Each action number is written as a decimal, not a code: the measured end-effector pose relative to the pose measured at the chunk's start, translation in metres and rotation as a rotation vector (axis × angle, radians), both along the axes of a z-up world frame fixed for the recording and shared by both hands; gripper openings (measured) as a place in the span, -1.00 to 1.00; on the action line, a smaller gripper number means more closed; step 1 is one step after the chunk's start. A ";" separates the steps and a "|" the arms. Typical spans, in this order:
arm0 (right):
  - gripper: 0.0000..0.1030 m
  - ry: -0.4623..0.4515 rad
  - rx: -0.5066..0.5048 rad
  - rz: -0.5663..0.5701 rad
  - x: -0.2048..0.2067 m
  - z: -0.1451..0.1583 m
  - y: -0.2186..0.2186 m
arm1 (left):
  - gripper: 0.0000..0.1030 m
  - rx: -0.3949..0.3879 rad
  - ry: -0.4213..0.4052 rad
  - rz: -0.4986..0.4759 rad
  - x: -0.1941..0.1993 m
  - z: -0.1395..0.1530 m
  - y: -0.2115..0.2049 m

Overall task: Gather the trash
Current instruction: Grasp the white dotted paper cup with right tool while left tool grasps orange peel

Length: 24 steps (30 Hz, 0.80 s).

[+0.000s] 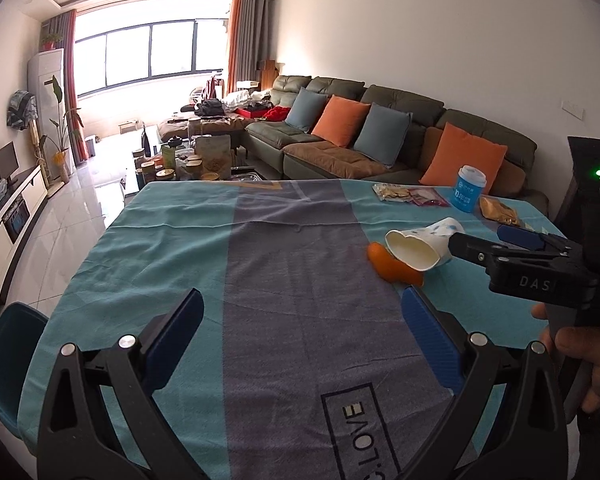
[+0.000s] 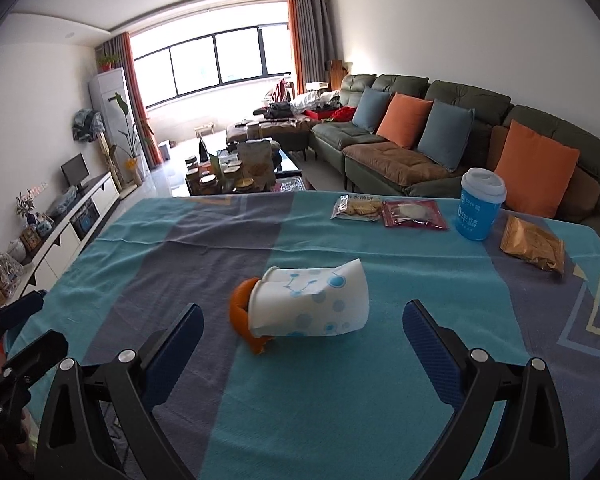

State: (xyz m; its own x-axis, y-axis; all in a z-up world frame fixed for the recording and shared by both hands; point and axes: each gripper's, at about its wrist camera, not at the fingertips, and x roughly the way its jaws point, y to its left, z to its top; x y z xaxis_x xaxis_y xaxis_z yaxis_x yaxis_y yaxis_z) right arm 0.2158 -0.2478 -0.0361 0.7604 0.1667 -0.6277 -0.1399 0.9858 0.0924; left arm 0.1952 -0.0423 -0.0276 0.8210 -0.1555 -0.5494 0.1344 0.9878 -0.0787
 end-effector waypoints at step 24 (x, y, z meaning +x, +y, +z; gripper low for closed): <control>0.53 0.166 0.010 0.057 0.058 -0.035 -0.003 | 0.89 0.011 0.107 -0.031 0.062 -0.026 -0.024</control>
